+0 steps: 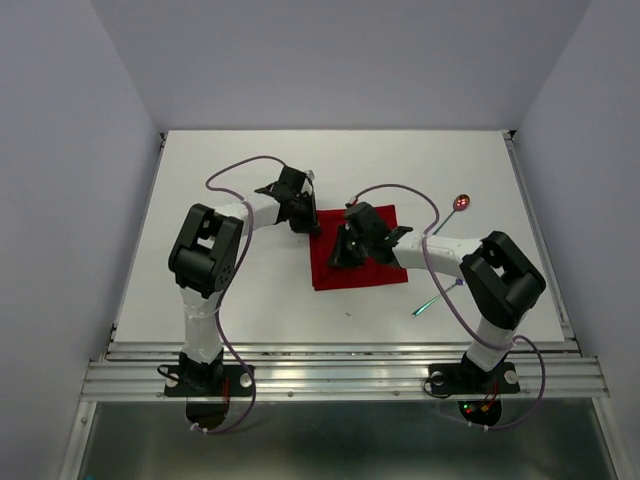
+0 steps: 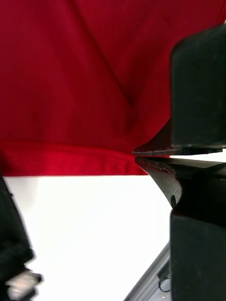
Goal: Fold the napkin into a case and place the utensils inside
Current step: Smooth out the upper triangle-folded napkin at the center of the board.
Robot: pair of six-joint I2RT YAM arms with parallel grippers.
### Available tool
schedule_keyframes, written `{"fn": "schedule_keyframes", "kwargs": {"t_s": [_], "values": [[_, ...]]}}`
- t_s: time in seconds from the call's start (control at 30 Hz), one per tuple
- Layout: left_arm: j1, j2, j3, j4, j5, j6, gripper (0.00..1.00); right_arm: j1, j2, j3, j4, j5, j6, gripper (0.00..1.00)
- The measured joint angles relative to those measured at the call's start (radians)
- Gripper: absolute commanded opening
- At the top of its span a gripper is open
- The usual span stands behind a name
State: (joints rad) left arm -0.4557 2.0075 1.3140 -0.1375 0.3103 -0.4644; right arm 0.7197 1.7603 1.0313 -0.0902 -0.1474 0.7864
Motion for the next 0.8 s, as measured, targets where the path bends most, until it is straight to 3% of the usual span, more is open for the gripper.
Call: {"fn": "schedule_keyframes", "kwargs": {"t_s": [0.47,0.8], "values": [[-0.002,0.022,0.029,0.001,0.0,0.003,0.0,0.029,0.075,0.0,0.01,-0.025,-0.005,0.09],[-0.002,0.022,0.029,0.006,0.0,0.003,0.0,0.042,0.038,0.014,-0.009,-0.021,-0.034,0.09]]}}
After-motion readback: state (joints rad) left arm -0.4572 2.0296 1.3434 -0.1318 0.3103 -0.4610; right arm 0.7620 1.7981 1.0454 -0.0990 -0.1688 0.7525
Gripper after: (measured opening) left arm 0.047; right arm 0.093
